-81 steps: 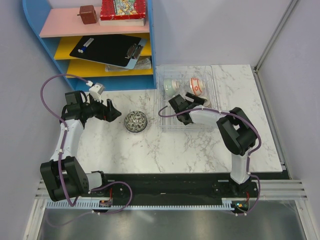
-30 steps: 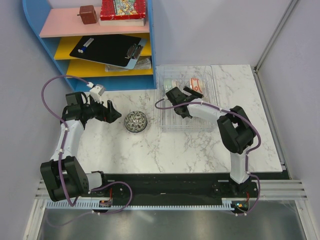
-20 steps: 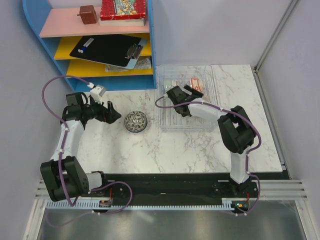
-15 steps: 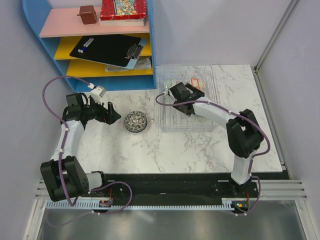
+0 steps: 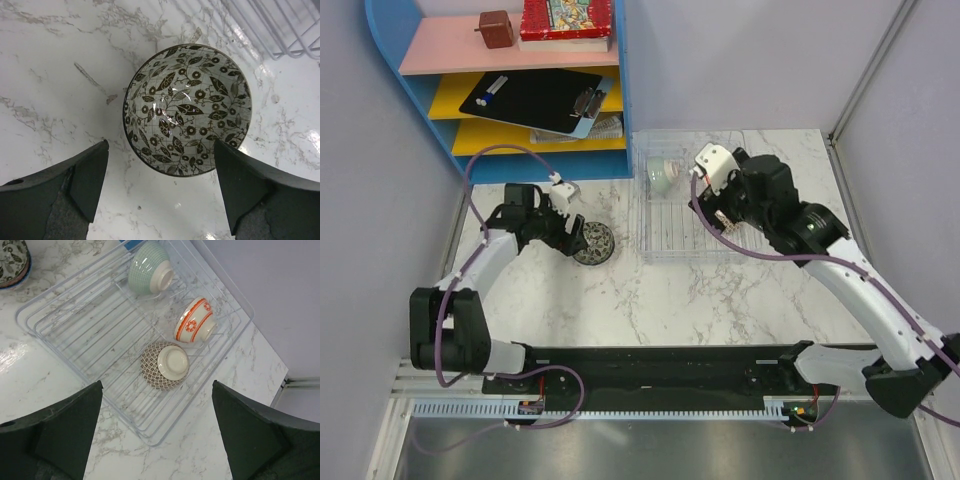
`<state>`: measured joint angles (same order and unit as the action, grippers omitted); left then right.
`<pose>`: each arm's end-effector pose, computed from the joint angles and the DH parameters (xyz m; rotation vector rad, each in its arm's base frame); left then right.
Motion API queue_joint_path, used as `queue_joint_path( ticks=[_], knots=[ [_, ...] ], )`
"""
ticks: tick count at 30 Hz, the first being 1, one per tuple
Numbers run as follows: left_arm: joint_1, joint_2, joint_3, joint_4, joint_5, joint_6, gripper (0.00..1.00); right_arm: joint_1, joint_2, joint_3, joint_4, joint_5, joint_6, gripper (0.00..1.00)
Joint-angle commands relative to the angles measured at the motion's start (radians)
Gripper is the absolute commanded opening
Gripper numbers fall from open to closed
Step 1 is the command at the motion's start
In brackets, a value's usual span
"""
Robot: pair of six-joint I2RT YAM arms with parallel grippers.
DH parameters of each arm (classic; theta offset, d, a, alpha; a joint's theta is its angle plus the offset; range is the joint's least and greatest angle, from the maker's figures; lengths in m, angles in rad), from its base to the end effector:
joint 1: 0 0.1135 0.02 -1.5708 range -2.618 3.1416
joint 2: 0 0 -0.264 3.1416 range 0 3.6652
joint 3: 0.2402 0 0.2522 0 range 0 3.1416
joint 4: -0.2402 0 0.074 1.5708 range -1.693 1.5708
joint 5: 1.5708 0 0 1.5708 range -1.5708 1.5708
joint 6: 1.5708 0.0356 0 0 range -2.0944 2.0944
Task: Load the bowls into the dish rack
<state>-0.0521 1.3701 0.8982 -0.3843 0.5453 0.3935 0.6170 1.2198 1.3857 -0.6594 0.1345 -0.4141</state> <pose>0.2799 -0.0331 0.2354 0.7455 2.1992 -0.4899 0.2125 0.1449 0.4093 -0.9425 1.8312 -0.0133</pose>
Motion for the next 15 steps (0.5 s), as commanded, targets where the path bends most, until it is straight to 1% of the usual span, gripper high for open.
queue_joint_path(
  ticks=[1, 5, 9, 11, 12, 14, 15],
  knots=[
    [-0.017, 0.102, 0.083, 0.058, -0.087, 0.074, 0.88, -0.019, -0.094, -0.091, -0.005, -0.162, -0.026, 0.98],
    [-0.026, 0.168, 0.137, 0.058, -0.08, 0.099, 0.84, -0.019, -0.102, -0.108, 0.009, -0.177, -0.02, 0.97],
    [-0.051, 0.204, 0.172, 0.059, -0.105, 0.107, 0.81, -0.02, -0.094, -0.123, 0.018, -0.185, -0.017, 0.98],
    [-0.057, 0.219, 0.182, 0.059, -0.111, 0.111, 0.78, -0.02, -0.095, -0.134, 0.026, -0.19, -0.015, 0.98],
    [-0.063, 0.225, 0.186, 0.059, -0.114, 0.113, 0.71, -0.019, -0.098, -0.137, 0.026, -0.19, -0.015, 0.98],
    [-0.075, 0.234, 0.189, 0.059, -0.12, 0.114, 0.64, -0.02, -0.105, -0.142, 0.029, -0.19, -0.014, 0.98],
    [-0.08, 0.236, 0.189, 0.059, -0.122, 0.116, 0.56, -0.019, -0.106, -0.142, 0.029, -0.191, -0.014, 0.98]
  ],
)
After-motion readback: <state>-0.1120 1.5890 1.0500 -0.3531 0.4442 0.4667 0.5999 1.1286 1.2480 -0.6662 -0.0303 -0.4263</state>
